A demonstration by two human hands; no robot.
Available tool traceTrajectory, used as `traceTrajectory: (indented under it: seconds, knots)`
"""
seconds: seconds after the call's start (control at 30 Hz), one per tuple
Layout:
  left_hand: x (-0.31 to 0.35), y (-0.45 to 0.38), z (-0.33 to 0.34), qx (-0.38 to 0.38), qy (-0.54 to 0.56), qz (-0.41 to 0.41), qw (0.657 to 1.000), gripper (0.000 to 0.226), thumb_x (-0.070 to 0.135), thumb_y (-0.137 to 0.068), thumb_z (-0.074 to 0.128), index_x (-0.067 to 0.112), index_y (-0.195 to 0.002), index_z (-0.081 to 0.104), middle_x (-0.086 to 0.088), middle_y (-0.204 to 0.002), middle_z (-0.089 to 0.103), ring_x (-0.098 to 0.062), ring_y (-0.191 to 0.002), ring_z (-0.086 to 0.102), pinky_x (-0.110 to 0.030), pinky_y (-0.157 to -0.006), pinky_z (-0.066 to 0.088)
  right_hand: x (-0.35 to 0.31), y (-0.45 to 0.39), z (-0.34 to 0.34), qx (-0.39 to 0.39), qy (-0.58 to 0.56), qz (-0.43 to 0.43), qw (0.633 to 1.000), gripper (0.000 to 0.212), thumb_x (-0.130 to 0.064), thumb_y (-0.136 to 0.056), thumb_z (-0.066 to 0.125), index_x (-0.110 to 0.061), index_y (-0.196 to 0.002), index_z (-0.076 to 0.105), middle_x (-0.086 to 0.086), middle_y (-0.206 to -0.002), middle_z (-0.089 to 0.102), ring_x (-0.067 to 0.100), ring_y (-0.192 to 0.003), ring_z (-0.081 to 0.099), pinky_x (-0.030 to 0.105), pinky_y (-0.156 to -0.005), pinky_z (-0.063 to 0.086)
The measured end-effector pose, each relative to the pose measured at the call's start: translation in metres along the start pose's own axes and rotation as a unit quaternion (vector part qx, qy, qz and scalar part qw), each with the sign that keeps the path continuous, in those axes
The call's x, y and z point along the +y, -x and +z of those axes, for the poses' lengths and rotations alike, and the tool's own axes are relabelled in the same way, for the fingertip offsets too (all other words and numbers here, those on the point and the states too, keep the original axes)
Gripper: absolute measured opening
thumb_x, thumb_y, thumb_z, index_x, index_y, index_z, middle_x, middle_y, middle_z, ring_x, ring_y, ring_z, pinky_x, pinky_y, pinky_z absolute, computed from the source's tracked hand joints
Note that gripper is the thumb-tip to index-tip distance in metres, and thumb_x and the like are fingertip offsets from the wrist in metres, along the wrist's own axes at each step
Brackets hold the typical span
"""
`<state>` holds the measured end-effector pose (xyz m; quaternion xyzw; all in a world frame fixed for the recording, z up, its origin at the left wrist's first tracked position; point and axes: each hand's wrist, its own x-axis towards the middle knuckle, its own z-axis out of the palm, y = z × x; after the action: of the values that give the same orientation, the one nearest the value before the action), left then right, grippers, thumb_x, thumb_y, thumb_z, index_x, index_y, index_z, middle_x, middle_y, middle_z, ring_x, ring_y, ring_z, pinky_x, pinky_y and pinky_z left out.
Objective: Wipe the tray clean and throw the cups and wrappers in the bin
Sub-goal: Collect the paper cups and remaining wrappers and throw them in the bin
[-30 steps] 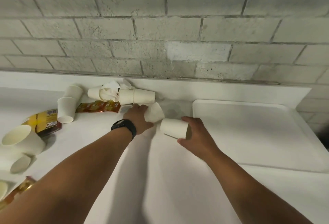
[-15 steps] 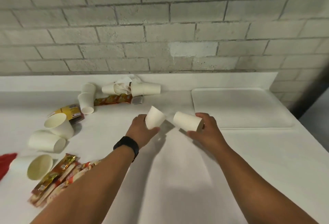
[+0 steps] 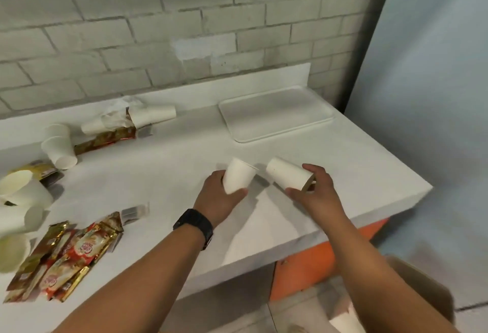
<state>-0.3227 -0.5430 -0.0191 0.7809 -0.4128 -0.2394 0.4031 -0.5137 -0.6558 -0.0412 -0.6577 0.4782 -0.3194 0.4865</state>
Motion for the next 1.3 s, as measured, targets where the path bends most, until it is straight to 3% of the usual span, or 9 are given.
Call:
traceTrajectory:
  seconds: [0.1,0.2,0.3,0.47,0.7,0.83,1.0,1.2,1.3]
  knots:
    - [0.026,0.032,0.037,-0.043,0.053,0.031,0.997,0.030,0.033,-0.083,0.070,0.037,-0.097,0.044,0.023,-0.091,0.051,0.006,-0.080,0.052,-0.014,-0.061,0.041,0.021,0.025,-0.044,0.057,-0.032,0.006,0.998,0.066,-0.022,-0.072,0.081,-0.032,-0.128,0.046,0.000,-0.129,0.046,0.018,-0.107,0.055,0.030,-0.080,0.052]
    - [0.045,0.064,0.086,-0.098,0.089,0.046,0.990,0.043,0.037,-0.083,0.069,0.037,-0.115,0.042,0.026,-0.101,0.052,0.008,-0.089,0.054,-0.010,-0.061,0.044,0.050,0.056,-0.087,0.104,-0.077,0.030,0.991,0.060,-0.025,-0.073,0.081,-0.040,-0.121,0.047,-0.002,-0.126,0.052,0.017,-0.109,0.057,0.028,-0.082,0.052]
    - [0.058,0.089,0.147,-0.173,0.096,0.036,0.980,0.048,0.039,-0.080,0.071,0.037,-0.119,0.042,0.023,-0.105,0.056,0.007,-0.090,0.058,-0.009,-0.065,0.048,0.087,0.088,-0.132,0.160,-0.124,0.072,0.977,0.058,-0.032,-0.071,0.081,-0.047,-0.117,0.048,-0.002,-0.126,0.056,0.018,-0.112,0.059,0.042,-0.093,0.053]
    - [0.073,0.114,0.251,-0.283,0.042,0.014,0.958,0.058,0.044,-0.077,0.071,0.031,-0.128,0.045,0.011,-0.116,0.062,-0.007,-0.099,0.061,-0.028,-0.084,0.051,0.162,0.138,-0.206,0.245,-0.093,0.200,0.944,0.059,-0.018,-0.076,0.079,-0.030,-0.122,0.044,0.003,-0.126,0.051,0.023,-0.112,0.055,0.041,-0.090,0.053]
    - [0.069,0.125,0.364,-0.359,-0.023,-0.120,0.925,0.062,0.038,-0.084,0.067,0.021,-0.137,0.039,0.002,-0.118,0.054,-0.020,-0.105,0.055,-0.034,-0.091,0.048,0.248,0.169,-0.271,0.215,-0.062,0.377,0.899,0.069,-0.019,-0.073,0.078,-0.019,-0.132,0.041,0.011,-0.127,0.048,0.026,-0.098,0.054,0.032,-0.068,0.049]
    - [0.065,0.117,0.407,-0.431,0.065,-0.282,0.854,0.102,0.050,-0.082,0.066,0.030,-0.152,-0.005,-0.003,-0.146,0.039,-0.027,-0.123,0.052,-0.039,-0.099,0.047,0.275,0.153,-0.283,0.197,-0.108,0.401,0.888,0.084,-0.046,-0.078,0.073,-0.026,-0.146,0.026,0.008,-0.145,0.040,0.032,-0.123,0.048,0.049,-0.101,0.045]
    - [0.064,0.114,0.417,-0.416,0.140,-0.331,0.835,0.107,0.057,-0.080,0.063,0.034,-0.149,-0.016,-0.009,-0.154,0.029,-0.028,-0.140,0.034,-0.039,-0.111,0.030,0.278,0.148,-0.292,0.150,-0.099,0.373,0.910,0.063,-0.043,-0.092,0.057,-0.021,-0.146,0.033,0.008,-0.146,0.043,0.028,-0.133,0.043,0.032,-0.098,0.035]
    - [0.048,0.115,0.379,-0.346,0.117,-0.352,0.862,0.081,0.059,-0.087,0.054,0.032,-0.151,0.010,-0.008,-0.133,0.051,-0.025,-0.121,0.050,-0.038,-0.100,0.040,0.272,0.151,-0.292,0.103,-0.063,0.353,0.928,0.019,-0.028,-0.095,0.056,-0.018,-0.110,0.060,0.008,-0.118,0.060,0.019,-0.100,0.052,0.028,-0.087,0.035]
    - [0.046,0.115,0.353,-0.323,0.063,-0.322,0.888,0.071,0.057,-0.088,0.052,0.023,-0.146,0.028,-0.011,-0.140,0.047,-0.030,-0.127,0.047,-0.043,-0.105,0.038,0.262,0.134,-0.282,0.077,-0.049,0.354,0.931,0.027,-0.031,-0.092,0.059,-0.018,-0.116,0.063,0.007,-0.119,0.061,0.021,-0.104,0.056,0.031,-0.092,0.040]
